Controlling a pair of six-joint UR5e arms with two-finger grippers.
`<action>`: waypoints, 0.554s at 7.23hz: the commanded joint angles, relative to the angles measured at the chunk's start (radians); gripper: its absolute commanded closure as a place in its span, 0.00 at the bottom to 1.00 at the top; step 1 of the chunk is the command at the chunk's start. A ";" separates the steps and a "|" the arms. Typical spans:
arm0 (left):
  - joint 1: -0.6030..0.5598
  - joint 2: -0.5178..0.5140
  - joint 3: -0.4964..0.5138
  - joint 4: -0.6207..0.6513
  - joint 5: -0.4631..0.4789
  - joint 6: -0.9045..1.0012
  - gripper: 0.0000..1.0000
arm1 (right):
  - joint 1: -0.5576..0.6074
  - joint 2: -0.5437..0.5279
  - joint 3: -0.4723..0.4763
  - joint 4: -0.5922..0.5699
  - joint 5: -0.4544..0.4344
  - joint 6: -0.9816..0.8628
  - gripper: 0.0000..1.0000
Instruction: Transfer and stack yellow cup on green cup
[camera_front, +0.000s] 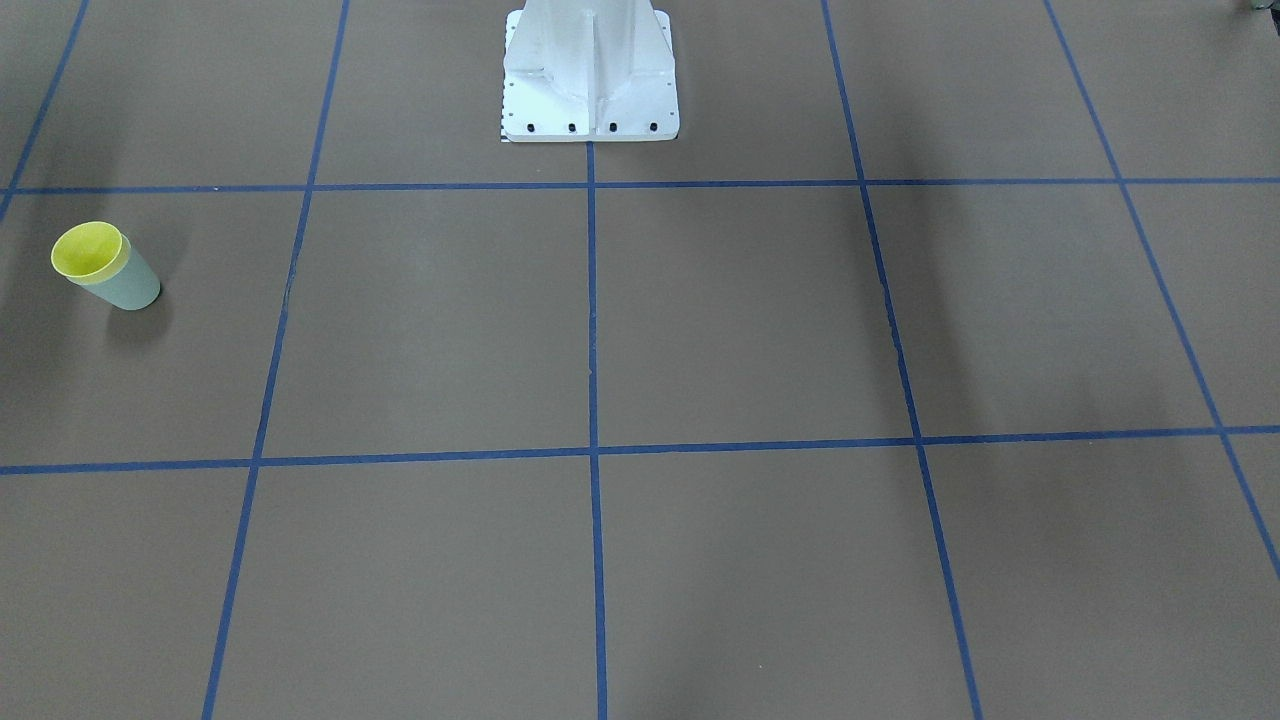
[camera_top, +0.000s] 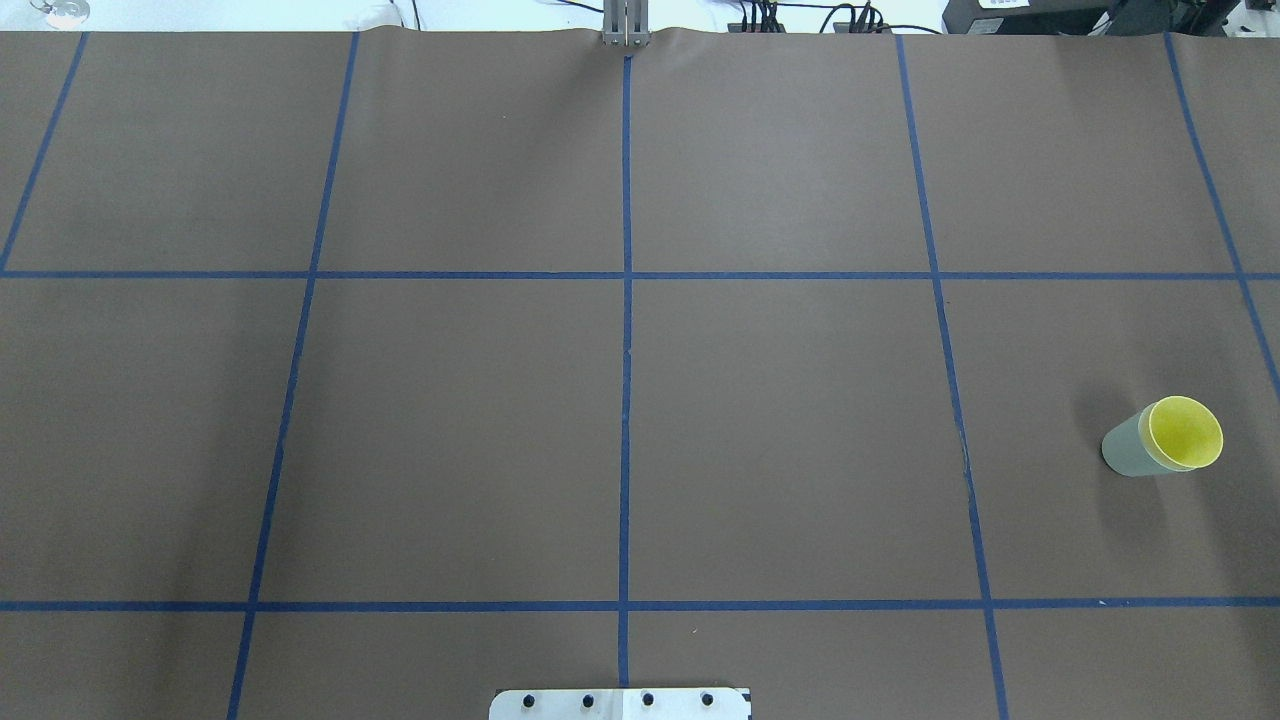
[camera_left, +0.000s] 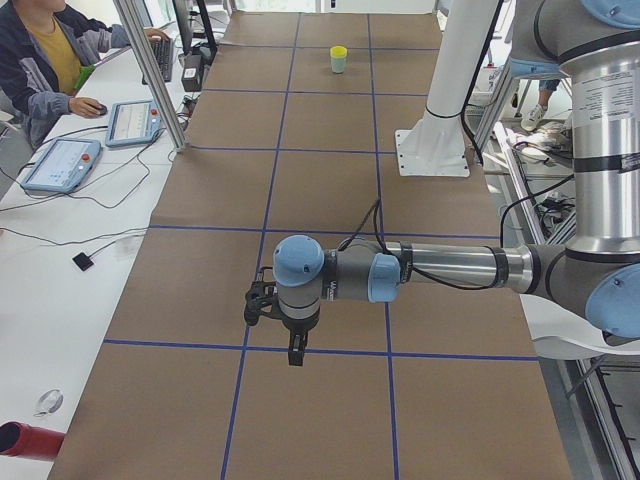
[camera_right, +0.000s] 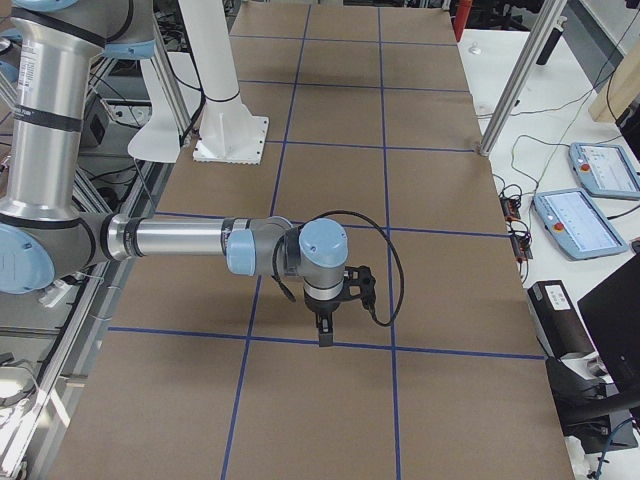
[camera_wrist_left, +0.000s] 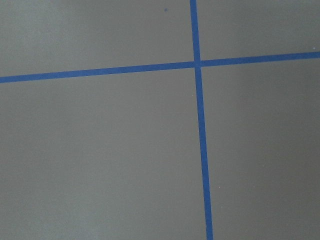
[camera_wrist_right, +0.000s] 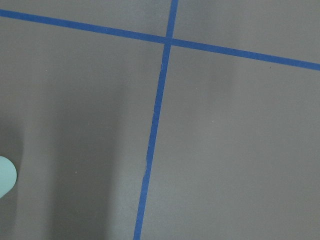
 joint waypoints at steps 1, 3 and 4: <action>0.000 0.001 0.002 0.001 0.000 0.000 0.00 | 0.001 0.000 0.000 0.000 0.000 0.000 0.00; 0.000 0.005 0.002 0.000 0.000 0.000 0.00 | -0.001 0.000 0.000 0.000 0.000 0.000 0.00; 0.000 0.007 0.000 0.000 0.000 0.000 0.00 | -0.001 0.000 0.000 0.000 0.000 0.000 0.00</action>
